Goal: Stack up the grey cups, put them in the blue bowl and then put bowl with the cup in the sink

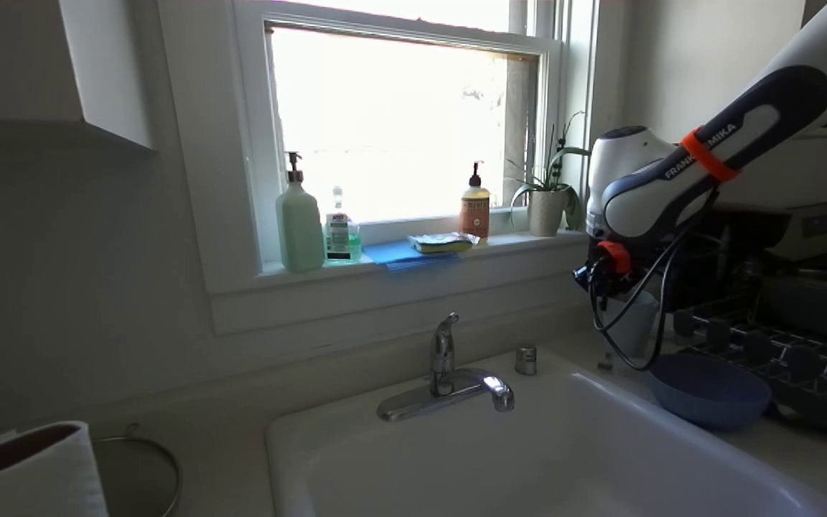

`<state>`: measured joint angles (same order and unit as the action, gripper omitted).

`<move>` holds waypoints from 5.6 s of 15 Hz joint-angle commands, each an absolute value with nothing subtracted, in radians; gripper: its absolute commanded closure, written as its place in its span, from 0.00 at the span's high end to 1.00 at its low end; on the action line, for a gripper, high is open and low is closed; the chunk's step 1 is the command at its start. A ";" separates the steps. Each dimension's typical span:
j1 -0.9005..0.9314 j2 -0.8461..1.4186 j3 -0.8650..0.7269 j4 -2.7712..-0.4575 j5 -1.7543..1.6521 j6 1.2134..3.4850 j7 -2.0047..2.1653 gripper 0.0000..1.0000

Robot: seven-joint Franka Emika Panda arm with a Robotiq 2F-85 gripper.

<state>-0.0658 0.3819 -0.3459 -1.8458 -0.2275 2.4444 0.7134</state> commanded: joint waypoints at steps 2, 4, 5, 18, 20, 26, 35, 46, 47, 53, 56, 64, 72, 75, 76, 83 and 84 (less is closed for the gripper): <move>-0.058 0.286 -0.345 -1.801 -0.265 2.335 0.728 0.01; -0.068 0.253 -0.333 -1.772 -0.257 2.305 0.721 0.01; -0.072 0.237 -0.333 -1.757 -0.264 2.294 0.725 0.01; -0.148 0.256 -0.310 -1.666 -0.196 2.240 0.687 0.01; -0.166 0.276 -0.309 -1.649 -0.169 2.234 0.669 0.01; -0.224 0.362 -0.323 -1.578 -0.122 2.241 0.674 0.01; -0.271 0.468 -0.319 -1.485 -0.050 2.218 0.664 0.01; -0.280 0.618 -0.315 -1.354 -0.051 2.031 0.669 0.01; -0.283 0.633 -0.315 -1.339 -0.049 2.026 0.670 0.01; -0.300 0.703 -0.312 -1.276 -0.038 2.056 0.667 0.32; -0.299 0.723 -0.310 -1.261 -0.038 2.052 0.666 0.51; -0.302 0.748 -0.292 -1.272 -0.023 2.026 0.630 0.33; -0.286 0.703 -0.276 -1.293 -0.010 1.958 0.549 0.00; -0.272 0.662 -0.265 -1.320 -0.032 1.959 0.525 0.02; -0.262 0.637 -0.263 -1.337 -0.040 1.963 0.508 0.02; -0.191 0.430 -0.251 -1.436 -0.079 1.876 0.355 0.02; -0.185 0.399 -0.247 -1.456 -0.087 1.835 0.323 0.02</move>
